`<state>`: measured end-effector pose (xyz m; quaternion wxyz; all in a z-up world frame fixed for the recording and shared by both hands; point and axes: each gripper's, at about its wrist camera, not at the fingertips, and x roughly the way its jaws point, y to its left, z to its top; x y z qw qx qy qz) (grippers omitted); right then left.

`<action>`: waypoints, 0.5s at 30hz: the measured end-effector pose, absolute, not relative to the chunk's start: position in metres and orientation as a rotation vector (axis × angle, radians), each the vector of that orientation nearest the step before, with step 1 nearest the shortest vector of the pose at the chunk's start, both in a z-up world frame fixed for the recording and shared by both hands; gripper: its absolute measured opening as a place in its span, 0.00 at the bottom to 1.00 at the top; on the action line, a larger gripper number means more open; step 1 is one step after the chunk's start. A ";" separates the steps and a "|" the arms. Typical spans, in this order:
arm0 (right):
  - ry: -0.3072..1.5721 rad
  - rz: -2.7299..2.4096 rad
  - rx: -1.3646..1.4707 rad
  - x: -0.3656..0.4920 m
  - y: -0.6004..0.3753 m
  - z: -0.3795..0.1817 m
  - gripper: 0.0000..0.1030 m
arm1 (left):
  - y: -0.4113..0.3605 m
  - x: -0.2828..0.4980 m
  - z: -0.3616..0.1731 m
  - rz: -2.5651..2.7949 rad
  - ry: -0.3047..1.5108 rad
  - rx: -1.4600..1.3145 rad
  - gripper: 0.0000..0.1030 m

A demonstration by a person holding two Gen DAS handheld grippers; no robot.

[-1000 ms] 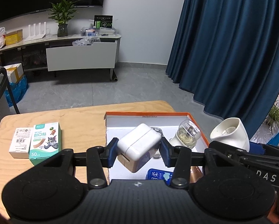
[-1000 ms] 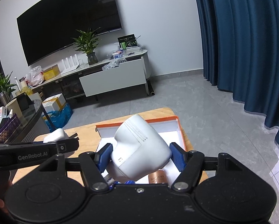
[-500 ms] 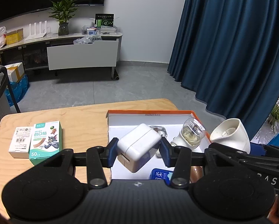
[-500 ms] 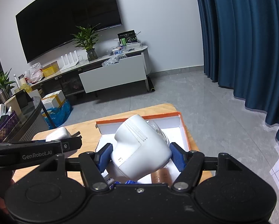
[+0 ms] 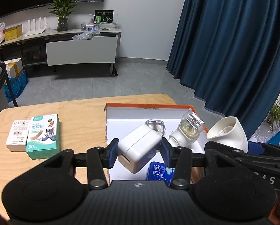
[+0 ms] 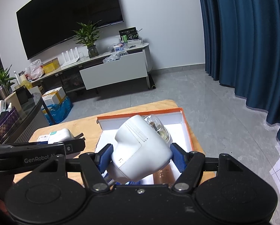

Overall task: Organize rigid objects
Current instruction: 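Carry the white plug adapter and white cube charger over the white box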

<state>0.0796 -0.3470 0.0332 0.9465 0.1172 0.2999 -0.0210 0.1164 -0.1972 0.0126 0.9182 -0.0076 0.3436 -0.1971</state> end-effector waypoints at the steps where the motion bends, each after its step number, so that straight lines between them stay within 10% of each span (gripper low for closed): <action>1: 0.611 -0.044 0.236 0.080 -0.347 0.033 0.78 | -0.197 0.116 0.013 -0.407 0.708 -0.017 0.46; 15: 0.621 -0.096 0.219 0.067 -0.363 0.030 0.78 | -0.209 0.089 0.002 -0.476 0.731 -0.026 0.46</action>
